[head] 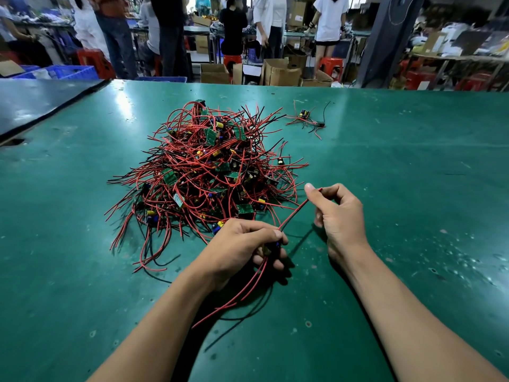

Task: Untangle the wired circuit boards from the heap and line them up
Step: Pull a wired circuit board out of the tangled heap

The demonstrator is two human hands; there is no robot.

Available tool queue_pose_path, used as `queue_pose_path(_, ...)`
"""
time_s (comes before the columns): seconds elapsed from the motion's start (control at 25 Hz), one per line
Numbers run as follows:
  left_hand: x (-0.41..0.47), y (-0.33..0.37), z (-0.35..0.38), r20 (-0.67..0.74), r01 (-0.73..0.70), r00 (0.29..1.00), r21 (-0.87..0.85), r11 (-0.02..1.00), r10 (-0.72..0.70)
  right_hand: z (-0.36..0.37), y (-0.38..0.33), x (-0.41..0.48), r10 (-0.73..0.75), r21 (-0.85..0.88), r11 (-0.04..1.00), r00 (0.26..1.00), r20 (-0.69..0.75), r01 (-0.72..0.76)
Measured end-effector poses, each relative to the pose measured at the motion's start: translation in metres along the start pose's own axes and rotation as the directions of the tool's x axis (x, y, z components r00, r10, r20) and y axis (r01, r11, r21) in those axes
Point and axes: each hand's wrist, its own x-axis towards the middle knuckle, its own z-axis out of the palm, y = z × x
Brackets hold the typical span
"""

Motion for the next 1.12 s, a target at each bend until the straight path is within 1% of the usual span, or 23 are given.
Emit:
queue_pose_path(0.04,0.000,0.000,-0.001,-0.003,0.007,1.000,-0.024,1.000,-0.007,-0.001,0.000,0.001,0.006,0.011,1.000,1.000,0.009,-0.006)
queue_pose_path(0.12,0.000,0.001,-0.002,-0.004,0.019,1.000,-0.088,0.996,-0.019,-0.005,-0.001,0.003,-0.011,-0.034,0.999,1.000,0.027,0.012)
queue_pose_path(0.16,0.000,0.001,-0.002,-0.007,0.024,1.000,-0.120,0.993,-0.025,-0.005,-0.001,0.003,-0.046,-0.083,0.995,0.998,0.030,0.049)
queue_pose_path(0.2,0.000,0.001,-0.003,-0.009,0.028,1.000,-0.144,0.989,-0.030,-0.006,-0.001,0.003,-0.119,-0.168,0.978,0.993,0.021,0.120)
queue_pose_path(0.24,0.001,0.001,-0.003,-0.010,0.032,0.999,-0.158,0.987,-0.034,-0.007,0.001,0.004,-0.235,-0.285,0.931,0.972,0.009,0.228)
queue_pose_path(0.28,0.001,0.001,-0.003,-0.008,0.035,0.999,-0.165,0.986,-0.037,-0.007,0.002,0.004,-0.377,-0.406,0.845,0.926,0.013,0.349)
queue_pose_path(0.32,0.001,0.001,-0.003,-0.006,0.037,0.999,-0.165,0.986,-0.038,-0.007,0.003,0.003,-0.503,-0.497,0.742,0.864,0.032,0.451)
queue_pose_path(0.36,0.002,0.001,-0.004,-0.004,0.038,0.999,-0.165,0.986,-0.039,-0.007,0.004,0.001,-0.583,-0.545,0.664,0.811,0.051,0.512)
queue_pose_path(0.4,0.001,0.001,-0.004,-0.002,0.039,0.999,-0.166,0.985,-0.039,-0.007,0.003,0.001,-0.616,-0.564,0.628,0.786,0.062,0.537)
queue_pose_path(0.44,0.001,0.001,-0.004,-0.002,0.039,0.999,-0.170,0.985,-0.040,-0.007,0.003,0.000,-0.617,-0.573,0.621,0.785,0.064,0.535)
queue_pose_path(0.48,0.001,0.000,-0.004,-0.007,0.038,0.999,-0.178,0.983,-0.040,-0.006,0.001,-0.001,-0.580,-0.560,0.660,0.814,0.046,0.501)
queue_pose_path(0.52,0.001,0.000,-0.004,-0.020,0.035,0.999,-0.187,0.982,-0.039,-0.004,-0.001,-0.001,-0.491,-0.493,0.756,0.871,0.008,0.430)
queue_pose_path(0.56,0.002,-0.001,-0.004,-0.039,0.025,0.999,-0.193,0.981,-0.033,-0.002,-0.006,-0.002,-0.342,-0.338,0.888,0.939,-0.032,0.312)
queue_pose_path(0.6,0.003,-0.001,-0.003,-0.063,0.010,0.998,-0.193,0.981,-0.022,0.002,-0.012,-0.006,-0.143,-0.096,0.986,0.989,-0.028,0.139)
queue_pose_path(0.64,0.004,-0.002,-0.003,-0.085,-0.007,0.996,-0.191,0.982,-0.009,0.006,-0.017,-0.010,0.046,0.116,0.992,0.998,0.049,-0.052)
queue_pose_path(0.68,0.005,-0.002,-0.002,-0.101,-0.023,0.995,-0.191,0.981,0.004,0.008,-0.018,-0.014,0.148,0.195,0.965,0.977,0.152,-0.177)
queue_pose_path(0.72,0.006,-0.003,-0.002,-0.113,-0.036,0.993,-0.195,0.980,0.014,0.010,-0.016,-0.020,0.178,0.146,0.965,0.954,0.242,-0.217)
queue_pose_path(0.8,0.007,-0.004,-0.001,-0.131,-0.056,0.991,-0.203,0.978,0.029,0.016,-0.013,-0.035,0.174,-0.015,0.983,0.898,0.404,-0.184)
queue_pose_path(0.88,0.006,-0.005,-0.001,-0.146,-0.071,0.988,-0.212,0.975,0.040,0.022,-0.012,-0.047,0.226,-0.072,0.973,0.841,0.491,-0.220)
queue_pose_path(1.0,0.005,-0.007,0.000,-0.133,-0.086,0.989,-0.199,0.976,0.060,0.021,-0.017,-0.048,0.291,-0.051,0.950,0.816,0.500,-0.307)
queue_pose_path(1.08,0.004,-0.008,0.000,-0.102,-0.094,0.991,-0.120,0.988,0.082,0.020,-0.018,-0.047,0.316,-0.040,0.941,0.826,0.468,-0.337)
queue_pose_path(1.12,0.004,-0.008,0.000,-0.083,-0.094,0.993,-0.075,0.993,0.088,0.019,-0.018,-0.046,0.316,-0.027,0.941,0.843,0.436,-0.338)
